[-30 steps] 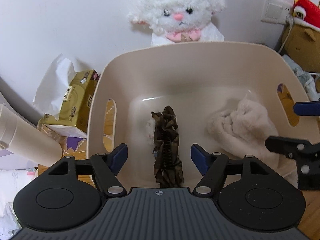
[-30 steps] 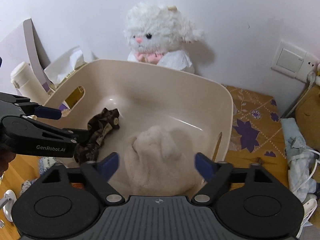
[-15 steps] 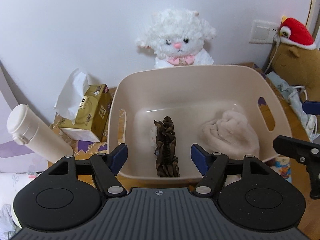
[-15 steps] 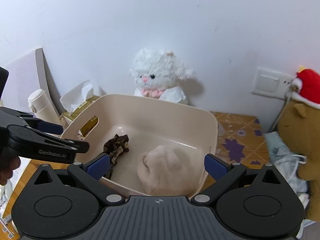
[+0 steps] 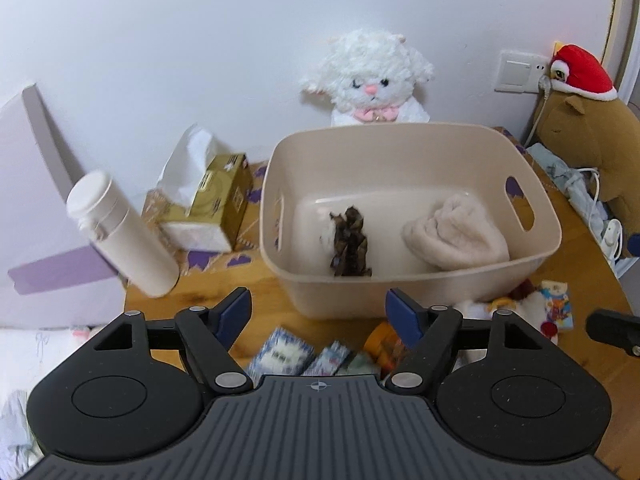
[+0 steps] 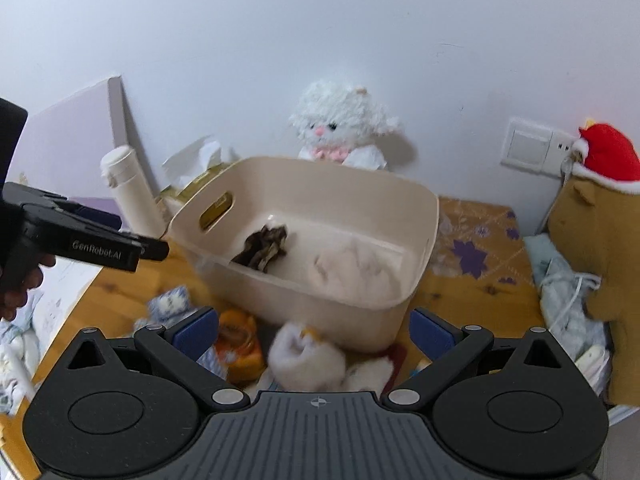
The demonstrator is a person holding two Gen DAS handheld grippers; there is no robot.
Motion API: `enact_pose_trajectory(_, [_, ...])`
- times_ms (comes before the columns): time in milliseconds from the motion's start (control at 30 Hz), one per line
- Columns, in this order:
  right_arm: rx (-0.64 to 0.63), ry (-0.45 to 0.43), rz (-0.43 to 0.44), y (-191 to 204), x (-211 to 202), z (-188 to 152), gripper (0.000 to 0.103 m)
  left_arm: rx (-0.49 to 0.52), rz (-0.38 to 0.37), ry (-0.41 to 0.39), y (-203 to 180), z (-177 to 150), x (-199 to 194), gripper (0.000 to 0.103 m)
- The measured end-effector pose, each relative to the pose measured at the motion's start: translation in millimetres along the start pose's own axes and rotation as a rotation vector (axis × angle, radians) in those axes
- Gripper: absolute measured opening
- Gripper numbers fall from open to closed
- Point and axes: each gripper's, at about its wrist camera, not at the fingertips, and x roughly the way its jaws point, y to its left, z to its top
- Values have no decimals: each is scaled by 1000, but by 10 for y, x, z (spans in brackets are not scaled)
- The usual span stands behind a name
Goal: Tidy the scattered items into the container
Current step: 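Move both grippers back toward the remaining items on the table, then grasp the blue floral checked shirt with the left gripper while the right grasps the white fleece cloth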
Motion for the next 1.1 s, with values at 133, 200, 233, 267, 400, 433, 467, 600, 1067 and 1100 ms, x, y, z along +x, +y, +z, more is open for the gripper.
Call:
enact_pose_trajectory(133, [9, 19, -1, 72, -109, -208, 103, -15, 6, 17, 89, -203, -65, 76])
enact_pose_trajectory(200, [34, 36, 11, 101, -141, -329, 103, -22, 3, 30, 131, -316, -85, 77])
enact_pose_trajectory(233, [39, 51, 12, 121, -145, -395, 103, -22, 0, 37, 151, -372, -91, 77])
enact_pose_trajectory(267, [37, 66, 8, 141, -145, -456, 103, -20, -3, 45, 168, -435, -95, 78])
enact_pose_trajectory(400, [16, 131, -18, 226, -107, -701, 103, -10, -15, 76, 206, -638, -81, 79])
enact_pose_trajectory(433, [18, 143, -19, 238, -98, -749, 103, -9, -16, 85, 210, -687, -75, 79])
enact_pose_trajectory(467, [23, 151, -18, 245, -95, -790, 103, -8, -13, 92, 210, -724, -67, 80])
enact_pose_trajectory(600, [36, 179, -21, 278, -69, -931, 103, -8, -25, 109, 201, -865, -53, 80])
enact_pose_trajectory(1067, [-38, 309, -36, 482, 182, -1388, 103, -7, -95, 173, 30, -1199, 144, 81])
enact_pose_trajectory(1100, [-38, 315, -37, 488, 206, -1400, 103, -8, -96, 179, 16, -1213, 173, 81])
